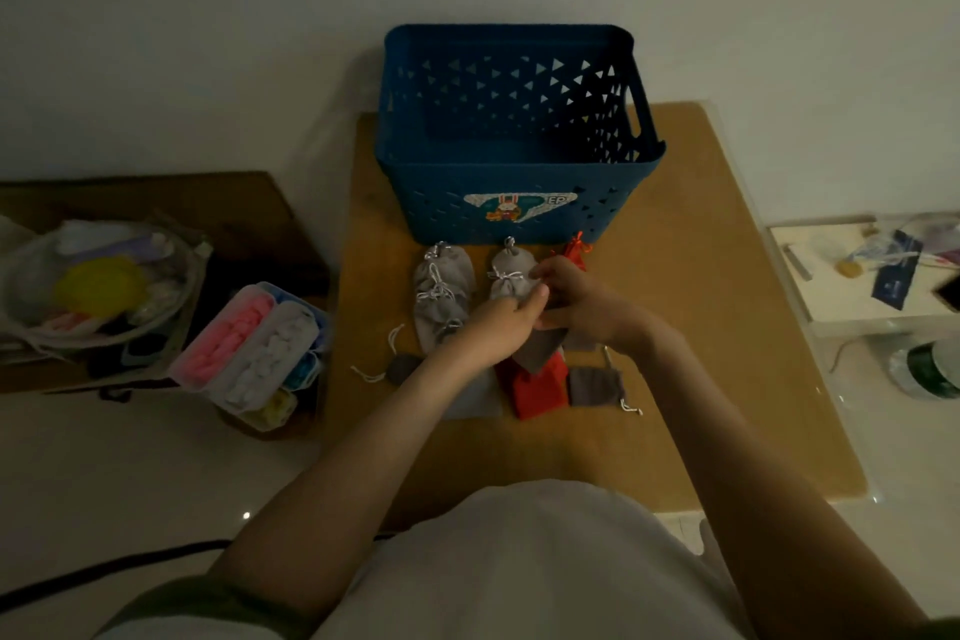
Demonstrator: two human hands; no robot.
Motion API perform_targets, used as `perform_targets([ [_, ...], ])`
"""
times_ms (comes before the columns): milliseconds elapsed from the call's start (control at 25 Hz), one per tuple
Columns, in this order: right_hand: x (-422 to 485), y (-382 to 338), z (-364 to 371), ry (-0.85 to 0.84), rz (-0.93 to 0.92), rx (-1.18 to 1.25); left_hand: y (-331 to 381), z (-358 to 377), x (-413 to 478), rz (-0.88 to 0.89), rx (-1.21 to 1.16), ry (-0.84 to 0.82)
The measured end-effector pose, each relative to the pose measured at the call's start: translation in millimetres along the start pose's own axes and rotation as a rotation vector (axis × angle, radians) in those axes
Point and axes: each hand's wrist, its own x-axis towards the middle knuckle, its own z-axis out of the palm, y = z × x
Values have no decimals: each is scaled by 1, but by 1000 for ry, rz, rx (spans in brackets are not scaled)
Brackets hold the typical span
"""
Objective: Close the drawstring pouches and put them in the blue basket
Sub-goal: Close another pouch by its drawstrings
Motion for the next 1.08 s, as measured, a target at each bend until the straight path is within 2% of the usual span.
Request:
perform_targets([
  [80,7,-23,8,12,-75,-90,0,-10,-5,18,-45,132],
  [160,13,-42,17,20,-147,-60,-4,-20,-11,22,-125,269],
  [280,23,-58,31,99,-203,11,-17,-33,-14,86,-404,494],
  [360,28,-63,39,149,-166,-44,-23,-40,-18,84,-566,576],
  [440,31,-61,44,167,-111,-97,-24,-47,-21,76,-690,574],
  [600,33,-59,44,195,-110,-52,-22,-57,-21,48,-856,503],
  [760,29,-50,39,155,-101,21,-21,-62,-19,-4,-966,435],
  [920,22,-50,28,226,-40,37,-17,-75,-21,47,-1183,429],
  [1080,19,-49,23,253,7,53,-21,-76,-20,36,-911,298],
])
